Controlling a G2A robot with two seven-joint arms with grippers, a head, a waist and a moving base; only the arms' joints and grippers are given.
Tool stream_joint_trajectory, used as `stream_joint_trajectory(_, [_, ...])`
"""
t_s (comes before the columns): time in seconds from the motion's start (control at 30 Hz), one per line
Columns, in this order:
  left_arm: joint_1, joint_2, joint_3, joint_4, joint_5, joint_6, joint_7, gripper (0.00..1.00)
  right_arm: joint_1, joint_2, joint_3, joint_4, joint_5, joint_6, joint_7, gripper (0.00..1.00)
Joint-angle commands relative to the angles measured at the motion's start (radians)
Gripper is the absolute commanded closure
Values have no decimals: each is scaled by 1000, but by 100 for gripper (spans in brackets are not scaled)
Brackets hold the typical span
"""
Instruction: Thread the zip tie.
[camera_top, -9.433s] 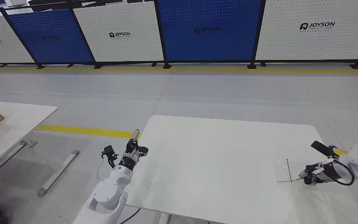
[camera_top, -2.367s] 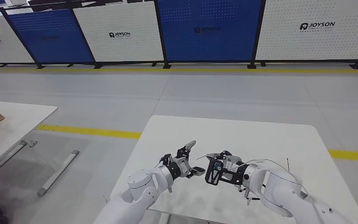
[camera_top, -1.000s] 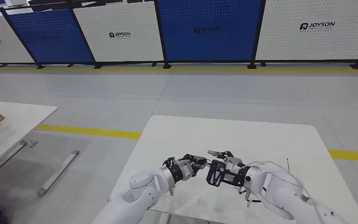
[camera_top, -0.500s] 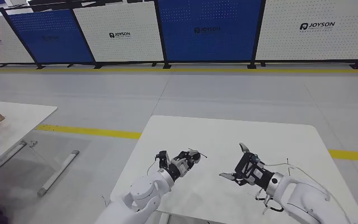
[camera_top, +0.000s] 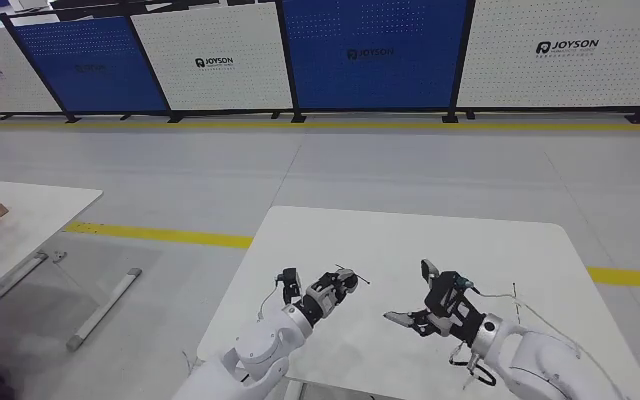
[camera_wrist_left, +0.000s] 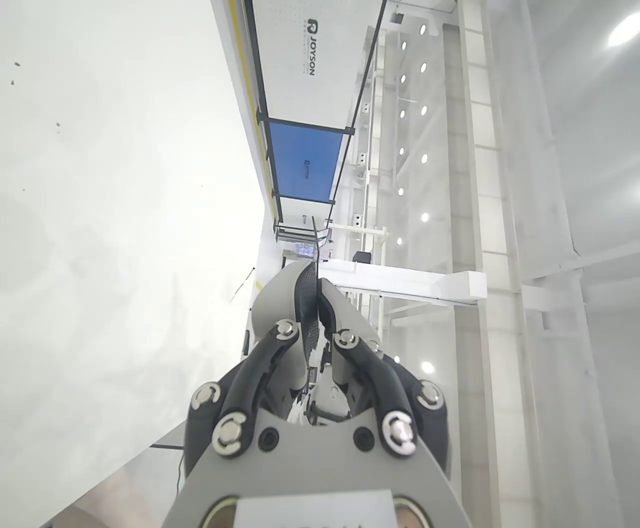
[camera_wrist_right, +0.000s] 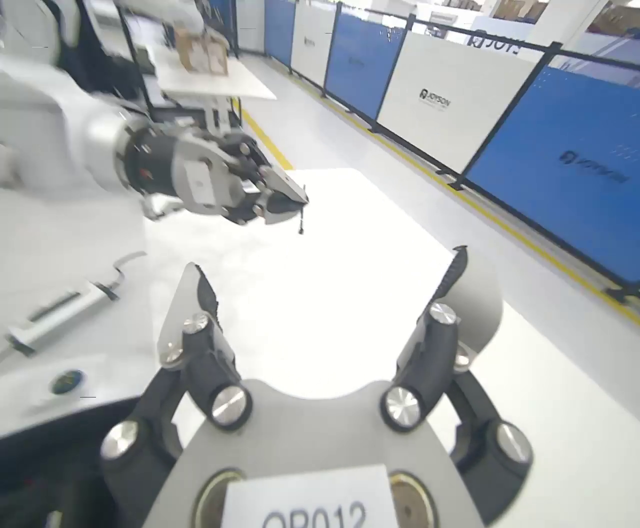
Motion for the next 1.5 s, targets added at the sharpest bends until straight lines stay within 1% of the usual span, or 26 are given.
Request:
stream_joint_trajectory(0.0, [3, -1, 2, 6, 41, -27, 1, 100, 29, 1, -31, 19, 144, 0, 6, 0])
stream_joint_trajectory(0.1, [6, 0, -2, 12, 101, -57, -25, 100, 78, 1, -70, 80, 318, 0, 44, 0])
stream_joint_trajectory(0.17, [9, 2, -8, 16, 139, -72, -46, 100, 111, -6, -105, 93, 433, 0, 97, 0])
stream_joint_trajectory(0.2, [10, 5, -12, 20, 171, -80, -65, 100, 141, -13, -124, 107, 512, 0, 124, 0])
stream_joint_trajectory(0.3, [17, 7, -23, 25, 209, -93, -83, 100, 148, -15, -128, 115, 524, 0, 129, 0])
stream_joint_trajectory(0.6, [17, 7, -23, 25, 209, -93, -83, 100, 148, -15, -128, 115, 524, 0, 129, 0])
stream_joint_trajectory(0.63, [17, 7, -23, 26, 209, -93, -82, 100, 142, -16, -131, 109, 536, 0, 129, 0])
stream_joint_trajectory(0.67, [16, 5, -22, 28, 203, -96, -77, 100, 131, -22, -139, 101, 590, 0, 136, 0])
stream_joint_trajectory(0.7, [14, 3, -21, 30, 199, -97, -73, 100, 130, -26, -144, 112, 638, 0, 146, 0])
stream_joint_trajectory(0.77, [10, 0, -17, 35, 192, -100, -70, 100, 138, -39, -158, 140, 725, 0, 179, 0])
stream_joint_trajectory(0.87, [8, -4, -12, 36, 187, -106, -75, 100, 153, -62, -175, 162, 837, 0, 224, 0])
stream_joint_trajectory(0.9, [9, -5, -10, 34, 190, -112, -76, 100, 165, -71, -175, 192, 852, 0, 241, 0])
stream_joint_trajectory(0.93, [10, -6, -9, 34, 192, -116, -76, 100, 167, -73, -175, 197, 853, 0, 242, 0])
stream_joint_trajectory(1.2, [11, -7, -8, 33, 193, -117, -76, 100, 167, -73, -175, 197, 853, 0, 242, 0])
stream_joint_trajectory(1.27, [11, -8, -7, 32, 195, -120, -73, 100, 159, -75, -173, 197, 856, 9, 243, 0])
stream_joint_trajectory(1.3, [13, -9, -6, 29, 196, -129, -71, 100, 155, -78, -175, 200, 868, 15, 261, 0])
stream_joint_trajectory(1.37, [21, -10, -4, 24, 205, -144, -73, 100, 159, -89, -180, 224, 932, 0, 307, 0])
stream_joint_trajectory(1.43, [26, -11, -6, 21, 210, -147, -76, 100, 166, -101, -182, 246, 984, 0, 332, 0])
stream_joint_trajectory(1.47, [29, -11, -7, 19, 210, -144, -81, 100, 168, -110, -179, 265, 1036, 0, 343, 0])
